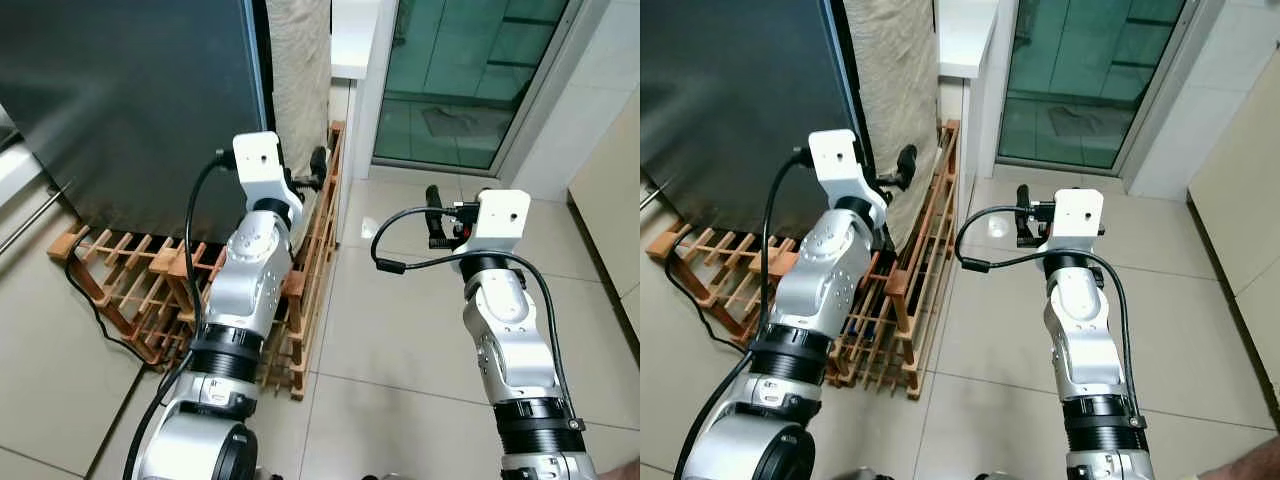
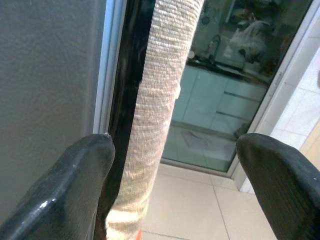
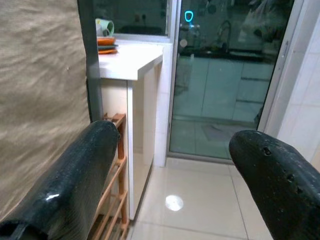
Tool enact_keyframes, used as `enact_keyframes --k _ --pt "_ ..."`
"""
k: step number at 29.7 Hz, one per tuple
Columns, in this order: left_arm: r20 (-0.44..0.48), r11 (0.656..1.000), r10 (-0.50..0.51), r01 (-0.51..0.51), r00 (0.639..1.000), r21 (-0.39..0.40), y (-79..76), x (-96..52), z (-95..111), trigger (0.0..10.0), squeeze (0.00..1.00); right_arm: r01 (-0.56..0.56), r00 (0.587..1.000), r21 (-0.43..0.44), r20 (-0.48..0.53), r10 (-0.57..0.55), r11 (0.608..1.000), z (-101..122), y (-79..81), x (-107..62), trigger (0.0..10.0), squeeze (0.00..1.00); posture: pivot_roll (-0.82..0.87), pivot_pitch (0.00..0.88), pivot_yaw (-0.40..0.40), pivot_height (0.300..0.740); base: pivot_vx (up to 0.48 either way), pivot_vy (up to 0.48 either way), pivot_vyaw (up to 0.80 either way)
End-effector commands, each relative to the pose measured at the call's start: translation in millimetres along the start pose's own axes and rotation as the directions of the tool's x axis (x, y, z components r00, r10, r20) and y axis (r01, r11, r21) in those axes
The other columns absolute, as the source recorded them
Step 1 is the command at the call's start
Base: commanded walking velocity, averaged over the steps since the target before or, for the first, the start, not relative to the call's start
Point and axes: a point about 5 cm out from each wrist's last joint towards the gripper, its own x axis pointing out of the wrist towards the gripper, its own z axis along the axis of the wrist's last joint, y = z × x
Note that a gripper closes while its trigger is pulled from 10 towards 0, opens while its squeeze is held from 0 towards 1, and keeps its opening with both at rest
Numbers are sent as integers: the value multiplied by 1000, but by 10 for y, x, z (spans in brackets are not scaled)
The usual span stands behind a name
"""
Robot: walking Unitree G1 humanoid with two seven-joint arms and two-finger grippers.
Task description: Restocking fridge
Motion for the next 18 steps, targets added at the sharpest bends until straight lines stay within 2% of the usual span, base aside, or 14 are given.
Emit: enact_keyframes --k 1,18 --pt "8 1000 19 -19 1000 7 1 30 13 10000 0 17 1000 -1 0 -17 1000 9 -22 -33 10000 0 -158 0 43 740 0 0 0" --pt "31 1000 25 -25 999 10 -56 176 52 10000 0 30 1000 -7 3 -30 1000 27 -48 -31 10000 0 -159 0 48 740 0 0 0"
